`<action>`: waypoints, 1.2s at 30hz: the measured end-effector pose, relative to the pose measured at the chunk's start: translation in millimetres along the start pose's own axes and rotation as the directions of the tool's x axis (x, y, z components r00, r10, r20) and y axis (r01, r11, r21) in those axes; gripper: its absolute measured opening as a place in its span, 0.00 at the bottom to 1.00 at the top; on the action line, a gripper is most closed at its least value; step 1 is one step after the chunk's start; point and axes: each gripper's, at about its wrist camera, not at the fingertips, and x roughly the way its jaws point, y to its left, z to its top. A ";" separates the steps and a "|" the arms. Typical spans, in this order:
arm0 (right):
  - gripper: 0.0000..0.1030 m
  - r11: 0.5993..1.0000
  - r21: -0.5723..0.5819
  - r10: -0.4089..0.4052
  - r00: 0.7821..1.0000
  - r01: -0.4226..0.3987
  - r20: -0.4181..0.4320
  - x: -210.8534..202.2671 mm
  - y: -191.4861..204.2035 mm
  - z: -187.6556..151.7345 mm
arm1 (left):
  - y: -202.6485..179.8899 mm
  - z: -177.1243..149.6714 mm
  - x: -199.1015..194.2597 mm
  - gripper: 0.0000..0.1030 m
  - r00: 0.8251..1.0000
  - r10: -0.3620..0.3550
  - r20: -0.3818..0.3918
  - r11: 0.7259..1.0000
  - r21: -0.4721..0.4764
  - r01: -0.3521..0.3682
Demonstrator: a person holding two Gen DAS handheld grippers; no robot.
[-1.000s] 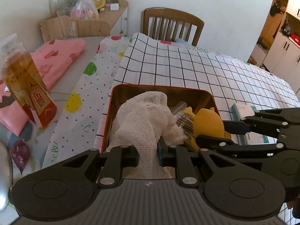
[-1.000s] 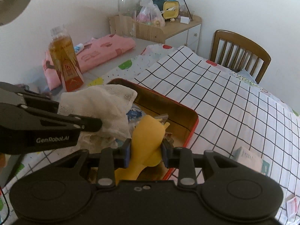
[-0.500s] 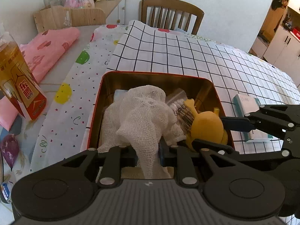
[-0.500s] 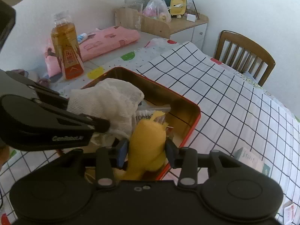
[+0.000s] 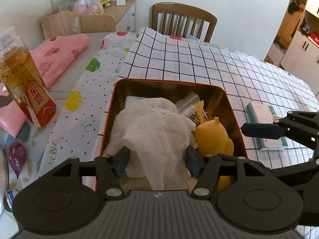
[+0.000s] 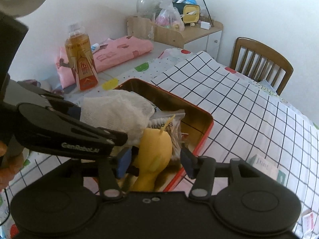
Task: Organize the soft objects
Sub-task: 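Open both grippers to release the mesh cloth and duck into the tin, then move both tools toward the clear plastic bag and pink packet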
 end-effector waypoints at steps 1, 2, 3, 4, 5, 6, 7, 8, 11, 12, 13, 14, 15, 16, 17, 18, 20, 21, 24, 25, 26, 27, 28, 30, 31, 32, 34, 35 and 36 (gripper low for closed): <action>0.56 1.000 0.005 0.000 1.000 0.000 0.004 -1.9 -0.5 -0.3 | 0.2 -0.6 -2.5 0.63 1.000 -0.001 0.006 1.000 -0.002 0.001; 0.56 1.000 0.009 0.002 1.000 -0.002 0.010 -4.8 -0.7 -0.5 | 0.1 -1.0 -5.2 0.63 1.000 -0.001 0.012 1.000 -0.002 0.002; 0.57 1.000 0.010 0.004 1.000 -0.004 0.013 -7.1 -0.6 -0.7 | -0.3 -1.4 -7.7 0.63 1.000 -0.003 0.016 1.000 0.000 0.003; 0.57 1.000 0.010 0.004 1.000 -0.004 0.018 -9.9 -0.5 -0.5 | -0.7 -1.6 -10.4 0.63 1.000 -0.003 0.022 1.000 0.002 0.003; 0.58 1.000 0.011 0.004 1.000 -0.004 0.025 -13.3 0.0 -0.6 | -1.1 -1.9 -13.6 0.64 1.000 -0.003 0.028 1.000 0.004 0.003; 0.59 1.000 0.012 0.005 1.000 -0.005 0.031 -16.5 0.3 -0.8 | -1.0 -2.2 -16.7 0.65 0.999 -0.004 0.034 1.000 0.004 0.004; 0.60 1.000 0.014 0.005 0.999 -0.006 0.038 -20.4 0.7 -0.8 | -0.8 -2.7 -20.2 0.68 0.999 -0.006 0.041 1.000 0.003 0.006; 0.60 1.000 0.016 0.005 0.999 -0.006 0.045 -24.1 0.9 -1.0 | -0.8 -3.1 -24.2 0.69 0.999 -0.005 0.048 1.000 0.002 0.005; 0.62 0.999 0.031 0.007 0.998 -0.009 0.068 -36.4 0.3 -1.8 | -2.9 -4.1 -35.2 0.70 0.998 -0.005 0.069 1.000 0.018 0.003; 0.62 0.999 0.035 0.005 0.997 -0.007 0.075 -40.7 0.0 -1.9 | -4.7 -4.7 -39.3 0.70 0.997 -0.003 0.075 1.000 0.027 0.001; 0.63 0.999 0.037 0.002 0.997 -0.005 0.081 -44.9 -0.2 -2.1 | -6.0 -5.2 -43.0 0.70 0.997 -0.004 0.080 0.999 0.034 0.001; 0.66 0.999 0.039 -0.002 0.996 -0.001 0.086 -48.4 -0.1 -2.0 | -7.2 -5.6 -46.9 0.70 0.996 -0.008 0.085 0.999 0.039 0.005; 0.68 0.999 0.040 -0.008 0.996 0.004 0.094 -52.6 0.3 -2.7 | -8.5 -5.9 -50.8 0.70 0.996 -0.014 0.091 0.999 0.043 0.010; 0.68 0.999 0.042 -0.015 0.994 0.011 0.108 -58.1 0.1 -3.7 | -9.8 -6.1 -54.1 0.70 0.995 -0.018 0.097 0.999 0.047 0.013; 0.69 0.999 0.046 -0.022 0.993 0.017 0.115 -62.4 0.1 -4.4 | -11.3 -6.5 -57.7 0.70 0.995 -0.019 0.102 0.999 0.051 0.013; 0.69 0.998 0.055 -0.025 0.992 0.018 0.121 -66.7 -0.6 -5.1 | -13.1 -6.7 -61.5 0.70 0.994 -0.021 0.108 0.998 0.056 0.015; 0.71 0.997 0.078 -0.030 0.991 0.020 0.132 -75.5 -2.4 -6.9 | -17.2 -6.8 -68.8 0.70 0.992 -0.031 0.120 0.997 0.068 0.023; 0.72 0.996 0.088 -0.033 0.990 0.021 0.140 -80.1 -3.3 -8.1 | -19.3 -6.8 -71.8 0.70 0.992 -0.034 0.125 0.997 0.075 0.025; 0.75 0.994 0.109 -0.047 0.985 0.029 0.165 -94.6 -5.7 -11.3 | -27.9 -7.5 -80.7 0.76 0.989 -0.048 0.139 0.995 0.096 0.035; 0.76 0.993 0.116 -0.050 0.983 0.030 0.176 -100.3 -6.8 -12.9 | -30.8 -7.5 -83.5 0.79 0.988 -0.056 0.144 0.994 0.100 0.042; 0.78 0.992 0.123 -0.056 0.981 0.033 0.184 -105.1 -7.7 -14.3 | -34.1 -7.5 -86.5 0.79 0.987 -0.066 0.148 0.993 0.106 0.051; 0.80 0.991 0.132 -0.061 0.979 0.036 0.194 -110.7 -9.3 -16.2 | -37.5 -7.4 -88.1 0.79 0.986 -0.072 0.152 0.992 0.111 0.055; 0.80 0.989 0.140 -0.065 0.977 0.037 0.202 -115.5 -11.1 -18.1 | -40.9 -7.0 -89.9 0.79 0.985 -0.075 0.155 0.992 0.115 0.057; 0.83 0.987 0.155 -0.075 0.975 0.043 0.211 -124.8 -14.8 -21.3 | -48.6 -6.7 -94.3 0.80 0.982 -0.083 0.168 0.990 0.123 0.063; 0.83 0.986 0.159 -0.081 0.973 0.047 0.218 -129.5 -16.3 -24.0 | -52.4 -6.5 -96.1 0.81 0.981 -0.088 0.175 0.990 0.125 0.067; 0.86 0.985 0.164 -0.090 0.970 0.054 0.227 -135.5 -19.0 -27.0 | -56.7 -6.1 -97.7 0.82 0.979 -0.097 0.179 0.989 0.128 0.075; 0.87 0.983 0.173 -0.105 0.965 0.064 0.240 -145.3 -24.7 -33.3 | -65.7 -6.2 -100.3 0.84 0.975 -0.115 0.188 0.987 0.134 0.090; 0.87 0.981 0.179 -0.112 0.964 0.069 0.243 -149.4 -28.2 -36.9 | -70.6 -5.8 -100.9 0.84 0.974 -0.123 0.192 0.986 0.138 0.097; 0.90 0.978 0.192 -0.122 0.962 0.076 0.245 -154.3 -33.1 -41.1 | -75.8 -5.1 -100.9 0.84 0.972 -0.131 0.194 0.985 0.141 0.104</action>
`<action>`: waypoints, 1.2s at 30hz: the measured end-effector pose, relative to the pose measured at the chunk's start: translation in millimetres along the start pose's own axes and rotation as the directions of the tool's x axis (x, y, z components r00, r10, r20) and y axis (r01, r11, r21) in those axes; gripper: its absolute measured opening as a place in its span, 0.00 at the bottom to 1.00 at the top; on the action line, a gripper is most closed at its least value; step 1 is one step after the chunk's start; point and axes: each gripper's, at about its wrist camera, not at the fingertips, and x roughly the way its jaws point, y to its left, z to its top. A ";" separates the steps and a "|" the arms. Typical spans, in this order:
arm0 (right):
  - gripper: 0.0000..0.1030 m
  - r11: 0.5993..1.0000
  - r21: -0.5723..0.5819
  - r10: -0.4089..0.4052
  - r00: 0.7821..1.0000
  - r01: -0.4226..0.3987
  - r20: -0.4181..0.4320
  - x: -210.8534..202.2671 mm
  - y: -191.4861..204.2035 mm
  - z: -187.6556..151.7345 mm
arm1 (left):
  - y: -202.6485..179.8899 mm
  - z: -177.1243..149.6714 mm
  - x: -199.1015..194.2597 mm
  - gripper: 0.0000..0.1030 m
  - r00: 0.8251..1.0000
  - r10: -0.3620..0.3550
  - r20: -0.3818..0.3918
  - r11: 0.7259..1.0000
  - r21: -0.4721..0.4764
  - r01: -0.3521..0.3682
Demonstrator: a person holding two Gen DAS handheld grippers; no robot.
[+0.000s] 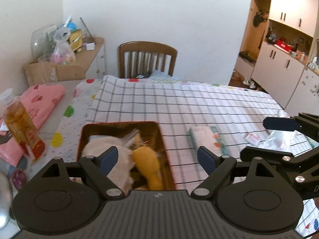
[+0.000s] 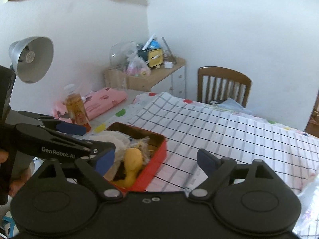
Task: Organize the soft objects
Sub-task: 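Move both tools toward the clear plastic bag and pink packet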
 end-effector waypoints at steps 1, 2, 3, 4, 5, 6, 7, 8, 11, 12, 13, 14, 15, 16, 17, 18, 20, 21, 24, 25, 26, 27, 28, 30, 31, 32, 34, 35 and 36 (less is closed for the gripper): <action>0.91 1.000 0.013 -0.009 1.000 0.009 0.005 -4.7 -6.3 -1.6 | -5.0 1.3 1.3 0.85 1.000 -0.008 0.002 1.000 0.002 0.008; 0.94 1.000 0.024 -0.018 1.000 0.018 0.010 -9.1 -12.5 -3.3 | -10.9 2.3 3.1 0.85 1.000 -0.015 0.004 1.000 0.004 0.015; 0.95 0.999 0.031 -0.029 0.999 0.028 0.016 -13.6 -18.4 -5.2 | -16.6 2.7 4.1 0.85 1.000 -0.021 0.008 1.000 0.009 0.021; 0.96 0.998 0.037 -0.044 0.999 0.043 0.021 -18.4 -25.1 -7.4 | -22.3 3.3 5.2 0.85 0.999 -0.029 0.015 0.999 0.017 0.029; 0.97 0.997 0.041 -0.066 0.998 0.065 0.024 -23.3 -32.5 -9.7 | -27.7 3.9 6.4 0.85 0.999 -0.039 0.022 0.999 0.026 0.038; 0.97 0.996 0.043 -0.084 0.996 0.083 0.027 -27.2 -38.0 -12.4 | -34.7 4.4 8.3 0.85 0.999 -0.046 0.028 0.998 0.033 0.045; 0.98 0.994 0.048 -0.103 0.994 0.102 0.027 -30.1 -44.6 -14.5 | -40.9 5.3 11.0 0.89 0.998 -0.052 0.027 0.998 0.035 0.051; 0.98 0.992 0.055 -0.118 0.993 0.116 0.025 -33.5 -51.4 -17.5 | -47.5 6.1 14.2 0.91 0.998 -0.059 0.024 0.998 0.037 0.058; 0.99 0.984 0.084 -0.160 0.987 0.158 0.017 -44.0 -73.9 -28.6 | -69.5 8.1 21.4 0.96 0.995 -0.094 0.035 0.995 0.045 0.092; 1.00 0.981 0.091 -0.172 0.985 0.169 0.015 -47.0 -80.3 -33.1 | -76.2 8.5 23.9 0.96 0.994 -0.106 0.038 0.993 0.048 0.104; 1.00 0.978 0.102 -0.187 0.982 0.184 0.012 -49.6 -87.9 -37.5 | -82.5 8.6 26.8 0.96 0.992 -0.117 0.040 0.992 0.051 0.115; 1.00 0.973 0.111 -0.202 0.979 0.200 0.007 -52.2 -96.0 -42.1 | -88.7 8.8 29.9 0.96 0.991 -0.127 0.043 0.991 0.053 0.125; 1.00 0.970 0.118 -0.213 0.977 0.211 0.004 -54.1 -102.4 -45.7 | -96.1 9.0 33.7 0.97 0.989 -0.138 0.045 0.989 0.053 0.135; 1.00 0.966 0.124 -0.227 0.974 0.225 0.001 -56.2 -109.3 -50.1 | -102.5 9.6 37.8 0.97 0.988 -0.145 0.043 0.988 0.052 0.143; 1.00 0.962 0.128 -0.242 0.970 0.241 -0.003 -58.5 -116.5 -54.5 | -109.7 10.4 42.5 0.97 0.987 -0.154 0.039 0.987 0.052 0.152; 1.00 0.958 0.132 -0.255 0.967 0.253 -0.008 -60.2 -122.7 -58.3 | -115.9 11.0 45.8 0.97 0.986 -0.163 0.037 0.986 0.052 0.161; 1.00 0.951 0.140 -0.274 0.961 0.275 -0.022 -64.1 -136.3 -65.8 | -130.8 11.7 55.8 0.97 0.984 -0.178 0.027 0.982 0.063 0.176; 1.00 0.948 0.143 -0.282 0.959 0.283 -0.027 -65.5 -141.6 -69.5 | -137.1 11.4 60.2 0.97 0.984 -0.178 0.023 0.982 0.067 0.176; 1.00 0.937 0.159 -0.307 0.951 0.310 -0.044 -69.3 -159.7 -78.0 | -158.1 10.6 74.7 0.97 0.984 -0.178 0.014 0.981 0.081 0.176; 1.00 0.936 0.162 -0.310 0.949 0.314 -0.048 -71.5 -165.2 -80.4 | -163.7 10.6 79.7 0.97 0.984 -0.179 0.008 0.981 0.084 0.177; 1.00 0.933 0.166 -0.315 0.948 0.319 -0.055 -72.5 -171.3 -82.9 | -169.5 10.7 84.5 0.97 0.984 -0.180 0.002 0.980 0.086 0.179; 1.00 0.931 0.168 -0.319 0.946 0.325 -0.059 -73.6 -177.1 -85.3 | -175.6 10.9 90.3 0.97 0.983 -0.183 -0.004 0.979 0.090 0.183; 1.00 0.929 0.169 -0.323 0.944 0.329 -0.062 -74.3 -181.3 -86.8 | -181.4 11.1 95.4 0.97 0.983 -0.185 -0.008 0.978 0.095 0.185; 1.00 0.926 0.171 -0.330 0.941 0.337 -0.069 -76.7 -193.2 -91.1 | -191.1 11.5 105.2 0.97 0.982 -0.188 -0.016 0.976 0.106 0.188; 1.00 0.924 0.173 -0.332 0.941 0.340 -0.074 -77.0 -198.4 -92.2 | -195.6 11.7 109.3 0.97 0.981 -0.191 -0.020 0.975 0.112 0.192; 1.00 0.923 0.177 -0.334 0.939 0.343 -0.078 -78.0 -204.0 -94.5 | -201.4 12.0 114.3 0.97 0.981 -0.194 -0.022 0.973 0.121 0.196; 1.00 0.919 0.183 -0.338 0.937 0.348 -0.083 -79.0 -214.9 -98.0 | -211.9 12.2 123.2 0.97 0.981 -0.192 -0.025 0.971 0.143 0.194; 1.00 0.918 0.185 -0.341 0.936 0.352 -0.087 -78.1 -218.9 -98.9 | -216.9 12.4 128.2 0.97 0.981 -0.194 -0.026 0.968 0.156 0.196; 1.00 0.916 0.189 -0.344 0.935 0.355 -0.091 -77.8 -223.9 -100.6 | -221.9 12.7 133.3 0.97 0.980 -0.198 -0.031 0.965 0.167 0.200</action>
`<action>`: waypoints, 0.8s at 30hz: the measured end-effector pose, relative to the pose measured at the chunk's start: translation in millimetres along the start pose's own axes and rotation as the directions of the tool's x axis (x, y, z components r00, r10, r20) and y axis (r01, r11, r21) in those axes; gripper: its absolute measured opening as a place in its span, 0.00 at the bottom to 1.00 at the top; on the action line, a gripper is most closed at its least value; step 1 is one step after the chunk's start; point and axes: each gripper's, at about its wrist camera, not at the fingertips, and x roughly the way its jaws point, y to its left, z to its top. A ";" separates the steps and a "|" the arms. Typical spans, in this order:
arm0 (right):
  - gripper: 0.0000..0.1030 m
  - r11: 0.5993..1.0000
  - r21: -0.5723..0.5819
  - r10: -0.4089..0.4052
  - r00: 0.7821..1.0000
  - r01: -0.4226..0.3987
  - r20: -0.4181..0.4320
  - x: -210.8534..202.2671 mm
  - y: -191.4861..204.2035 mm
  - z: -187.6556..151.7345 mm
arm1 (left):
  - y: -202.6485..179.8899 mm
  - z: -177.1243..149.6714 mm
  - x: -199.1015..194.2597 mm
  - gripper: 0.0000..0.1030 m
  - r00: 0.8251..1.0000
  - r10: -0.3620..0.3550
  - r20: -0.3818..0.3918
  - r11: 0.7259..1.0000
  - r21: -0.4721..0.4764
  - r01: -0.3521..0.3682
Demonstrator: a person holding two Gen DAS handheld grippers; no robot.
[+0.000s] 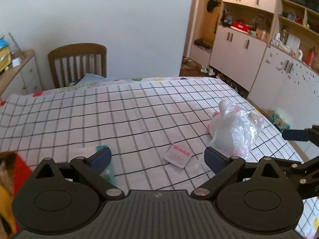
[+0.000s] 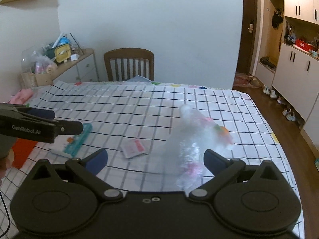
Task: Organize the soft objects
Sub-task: 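Move both tools toward the clear plastic bag and pink packet, then grasp the pink-and-white packet with the left gripper while the right grasps the clear bag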
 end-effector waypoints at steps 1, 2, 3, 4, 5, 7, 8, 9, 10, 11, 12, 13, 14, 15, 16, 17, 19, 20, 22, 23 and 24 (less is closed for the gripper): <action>1.00 1.000 0.005 -0.001 1.000 0.001 -0.003 1.8 -4.2 -0.4 | -3.8 0.8 6.6 0.97 1.000 -0.006 -0.009 1.000 0.011 0.006; 1.00 1.000 0.010 -0.001 1.000 0.001 -0.007 4.1 -7.5 -0.3 | -7.5 1.2 13.6 0.97 1.000 -0.010 -0.017 1.000 0.021 0.010; 1.00 1.000 0.014 -0.002 1.000 0.002 -0.012 6.8 -10.3 -0.4 | -11.5 1.1 21.4 0.97 1.000 -0.013 -0.026 0.999 0.035 0.014; 1.00 1.000 0.017 -0.004 1.000 0.004 -0.017 9.6 -13.0 -0.6 | -14.7 0.7 28.5 0.97 0.999 -0.014 -0.037 0.999 0.048 0.016; 0.99 1.000 0.018 -0.007 1.000 0.008 -0.025 12.2 -15.9 -1.1 | -17.3 0.2 34.8 0.97 0.999 -0.015 -0.048 0.998 0.057 0.017; 0.99 1.000 0.025 -0.003 1.000 0.003 -0.029 14.2 -20.4 -1.3 | -22.0 -1.6 48.4 0.97 0.997 -0.019 -0.070 0.998 0.065 0.023; 0.99 1.000 0.029 0.000 1.000 0.001 -0.031 15.6 -22.7 -1.5 | -23.6 -2.3 54.7 0.97 0.997 -0.023 -0.078 0.997 0.067 0.028; 0.99 0.999 0.033 0.000 0.999 0.001 -0.034 17.4 -25.2 -1.8 | -24.9 -2.7 61.0 0.97 0.996 -0.026 -0.086 0.997 0.069 0.032; 0.99 0.999 0.037 0.000 0.999 0.002 -0.038 19.2 -27.8 -2.2 | -26.2 -2.3 66.8 0.97 0.995 -0.027 -0.094 0.997 0.072 0.033; 0.99 0.999 0.042 -0.001 0.999 0.003 -0.044 22.1 -30.2 -2.5 | -27.1 -2.3 73.7 0.97 0.994 -0.024 -0.103 0.997 0.074 0.032; 0.98 0.999 0.049 -0.002 0.999 0.004 -0.051 25.1 -32.6 -2.8 | -27.6 -2.3 80.4 0.97 0.993 -0.020 -0.112 0.997 0.077 0.028; 0.98 0.998 0.056 -0.001 0.998 0.004 -0.057 27.5 -35.0 -2.6 | -28.0 -2.1 87.8 0.97 0.992 -0.014 -0.123 0.997 0.079 0.024; 0.97 0.998 0.062 0.001 0.998 0.003 -0.063 29.8 -37.7 -3.1 | -27.8 -2.0 94.4 0.97 0.991 -0.013 -0.133 0.996 0.082 0.024; 0.97 0.998 0.065 0.001 0.998 0.003 -0.067 31.8 -40.0 -3.2 | -27.1 -1.9 100.7 0.97 0.990 -0.011 -0.142 0.996 0.084 0.023; 0.97 0.998 0.065 -0.002 0.998 0.007 -0.069 34.1 -41.5 -3.5 | -27.4 -2.2 106.5 0.97 0.989 -0.004 -0.150 0.996 0.087 0.017; 0.97 0.998 0.065 -0.006 0.997 0.010 -0.073 36.5 -43.1 -3.7 | -27.0 -2.6 112.2 0.97 0.988 0.004 -0.156 0.996 0.090 0.011; 0.96 0.998 0.067 -0.008 0.997 0.013 -0.082 42.0 -46.2 -3.7 | -26.9 -3.8 121.9 0.97 0.986 0.010 -0.164 0.995 0.095 0.006; 0.96 0.997 0.070 -0.012 0.996 0.018 -0.086 45.2 -48.0 -3.8 | -26.7 -4.4 126.0 0.97 0.985 0.014 -0.170 0.995 0.098 0.003; 0.96 0.997 0.075 -0.018 0.996 0.025 -0.093 50.9 -51.5 -4.0 | -25.8 -6.0 133.5 0.97 0.983 0.017 -0.181 0.995 0.101 0.001; 0.96 0.997 0.077 -0.024 0.995 0.031 -0.097 54.3 -53.0 -4.5 | -25.5 -6.4 137.0 0.97 0.982 0.015 -0.186 0.995 0.101 0.004; 0.96 0.996 0.078 -0.028 0.994 0.036 -0.102 56.9 -54.2 -5.0 | -25.7 -7.1 140.0 0.96 0.982 0.015 -0.189 0.995 0.104 0.004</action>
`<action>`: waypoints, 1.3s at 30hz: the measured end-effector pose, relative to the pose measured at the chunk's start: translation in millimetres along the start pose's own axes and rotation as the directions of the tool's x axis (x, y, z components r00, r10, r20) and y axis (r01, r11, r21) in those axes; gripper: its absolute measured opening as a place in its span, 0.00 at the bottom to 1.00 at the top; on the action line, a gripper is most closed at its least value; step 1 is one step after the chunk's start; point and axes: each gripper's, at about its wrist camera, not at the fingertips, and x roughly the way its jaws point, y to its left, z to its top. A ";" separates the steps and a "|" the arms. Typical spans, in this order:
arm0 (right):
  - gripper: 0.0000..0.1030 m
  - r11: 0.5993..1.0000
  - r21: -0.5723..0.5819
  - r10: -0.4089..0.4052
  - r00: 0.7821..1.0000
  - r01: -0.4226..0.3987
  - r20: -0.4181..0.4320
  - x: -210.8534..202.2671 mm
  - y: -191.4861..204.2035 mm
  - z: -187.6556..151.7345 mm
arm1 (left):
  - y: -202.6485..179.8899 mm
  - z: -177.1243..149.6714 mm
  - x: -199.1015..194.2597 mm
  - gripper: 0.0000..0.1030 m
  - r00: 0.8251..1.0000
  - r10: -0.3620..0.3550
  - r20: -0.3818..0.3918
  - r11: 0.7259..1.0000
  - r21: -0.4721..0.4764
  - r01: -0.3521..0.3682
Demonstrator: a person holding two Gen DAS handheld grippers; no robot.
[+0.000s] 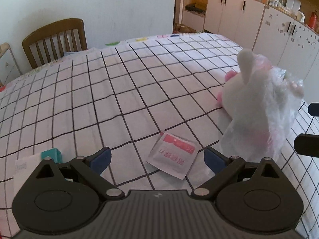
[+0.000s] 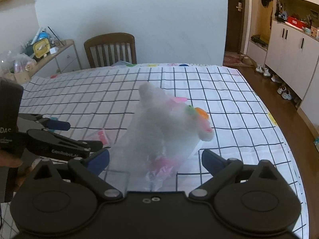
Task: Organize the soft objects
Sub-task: 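Grasp the pink-and-white packet with the left gripper while the right grasps the clear bag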
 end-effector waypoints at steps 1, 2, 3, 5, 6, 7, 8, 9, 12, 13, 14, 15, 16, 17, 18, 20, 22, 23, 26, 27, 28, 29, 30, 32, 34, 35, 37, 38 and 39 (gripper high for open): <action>0.96 1.000 0.003 -0.001 1.000 0.001 -0.007 3.5 -1.3 -0.1 | -0.2 -0.1 2.7 0.96 1.000 -0.001 -0.003 1.000 0.004 0.001; 0.95 1.000 0.008 -0.001 1.000 0.001 -0.012 6.5 -2.3 0.1 | -0.5 -0.1 5.2 0.96 1.000 -0.005 -0.005 1.000 0.006 0.005; 0.94 1.000 0.012 -0.001 1.000 0.001 -0.017 9.9 -3.8 0.2 | -0.9 0.4 7.5 0.96 1.000 -0.009 -0.007 1.000 0.008 0.009; 0.92 1.000 0.017 -0.005 1.000 0.006 -0.023 15.2 -5.2 0.4 | -1.5 1.5 11.5 0.96 1.000 -0.017 -0.009 1.000 0.012 0.017; 0.91 1.000 0.021 -0.006 1.000 0.006 -0.026 17.8 -5.9 0.4 | -2.1 1.4 12.7 0.95 1.000 -0.026 -0.008 1.000 0.014 0.026; 0.90 1.000 0.025 -0.006 1.000 0.007 -0.030 20.0 -6.4 0.3 | -3.0 1.5 14.0 0.93 0.999 -0.033 -0.011 0.999 0.019 0.033; 0.89 1.000 0.030 -0.002 0.999 0.003 -0.036 22.4 -7.0 0.1 | -4.7 1.5 15.6 0.92 0.999 -0.032 -0.013 0.999 0.028 0.032; 0.88 0.999 0.033 0.001 0.999 0.000 -0.040 24.6 -7.7 0.3 | -6.8 1.7 17.2 0.91 1.000 -0.027 -0.009 0.999 0.042 0.028; 0.82 1.000 0.031 0.002 0.999 0.000 -0.051 30.4 -7.2 -0.2 | -9.2 2.4 18.9 0.85 0.999 -0.033 0.000 0.997 0.063 0.033; 0.81 0.999 0.032 0.002 0.999 -0.001 -0.052 31.5 -7.3 -0.1 | -9.3 2.4 18.3 0.80 0.999 -0.033 0.005 0.997 0.067 0.032; 0.79 0.999 0.032 0.003 0.999 -0.001 -0.052 32.6 -7.2 0.0 | -9.5 2.4 17.7 0.77 1.000 -0.028 0.009 0.997 0.073 0.027; 0.77 1.000 0.031 0.001 0.999 0.001 -0.053 33.7 -7.0 0.4 | -9.1 2.5 16.1 0.71 1.000 -0.027 0.013 0.997 0.076 0.026; 0.76 1.000 0.029 -0.002 0.999 0.004 -0.054 35.0 -6.4 0.5 | -8.9 2.8 15.2 0.64 0.999 -0.027 0.018 0.997 0.077 0.026; 0.73 1.000 0.027 -0.006 0.998 0.007 -0.055 36.2 -6.0 0.2 | -8.9 2.9 14.4 0.60 0.999 -0.027 0.021 0.996 0.080 0.025; 0.71 1.000 0.024 -0.010 0.998 0.012 -0.056 37.3 -6.4 0.2 | -9.6 2.9 14.3 0.57 0.999 -0.028 0.024 0.996 0.088 0.026; 0.67 0.999 0.015 -0.028 0.998 0.029 -0.060 39.3 -4.6 -0.4 | -10.5 2.7 13.5 0.51 0.999 -0.037 0.029 0.995 0.099 0.034; 0.63 0.999 0.005 -0.047 0.997 0.048 -0.059 39.5 -2.5 -0.9 | -11.1 3.4 13.1 0.46 0.999 -0.037 0.030 0.995 0.099 0.033; 0.62 0.999 0.005 -0.048 0.997 0.048 -0.057 38.8 -2.0 -1.6 | -11.0 3.9 13.2 0.45 0.999 -0.035 0.030 0.995 0.097 0.032; 0.50 0.998 0.000 -0.058 0.996 0.058 -0.060 38.9 -0.5 -3.6 | -10.3 4.2 13.2 0.42 0.999 -0.036 0.034 0.996 0.089 0.033; 0.42 0.998 -0.005 -0.067 0.996 0.067 -0.062 39.5 -0.6 -4.0 | -10.6 4.2 12.3 0.39 0.999 -0.034 0.039 0.996 0.088 0.030; 0.37 0.997 -0.007 -0.072 0.995 0.071 -0.063 39.4 -0.7 -4.6 | -10.9 4.4 11.5 0.36 0.999 -0.031 0.043 0.996 0.089 0.027; 0.31 0.997 -0.003 -0.075 0.995 0.075 -0.062 38.6 -1.4 -5.5 | -11.2 4.6 10.9 0.35 0.999 -0.028 0.045 0.996 0.089 0.024; 0.26 0.997 0.000 -0.077 0.995 0.077 -0.060 37.7 -2.1 -5.8 | -11.0 4.8 10.6 0.34 0.999 -0.028 0.045 0.996 0.086 0.024; 0.10 0.997 0.001 -0.074 0.996 0.074 -0.051 34.0 -2.3 -7.3 | -9.9 4.6 10.3 0.33 0.998 -0.026 0.048 0.996 0.081 0.022; 0.07 0.997 -0.010 -0.083 0.996 0.083 -0.038 29.6 -1.0 -8.0 | -8.7 4.1 8.0 0.31 0.998 -0.023 0.052 0.997 0.072 0.020; 0.03 0.997 -0.012 -0.080 0.996 0.079 -0.029 26.4 -0.9 -8.6 | -8.1 3.8 6.9 0.31 0.998 -0.020 0.055 0.998 0.067 0.017; 0.02 0.998 -0.007 -0.061 0.998 0.061 -0.016 20.7 -1.7 -8.9 | -7.6 2.9 4.3 0.31 0.998 -0.017 0.059 0.998 0.061 0.014; 0.02 0.999 -0.005 -0.054 0.998 0.054 -0.012 17.9 -2.0 -9.2 | -7.1 2.4 2.8 0.31 0.998 -0.016 0.060 0.998 0.058 0.013; 0.02 0.999 -0.003 -0.051 0.999 0.051 -0.007 15.8 -1.8 -9.2 | -6.5 1.8 0.6 0.31 0.998 -0.016 0.063 0.998 0.054 0.013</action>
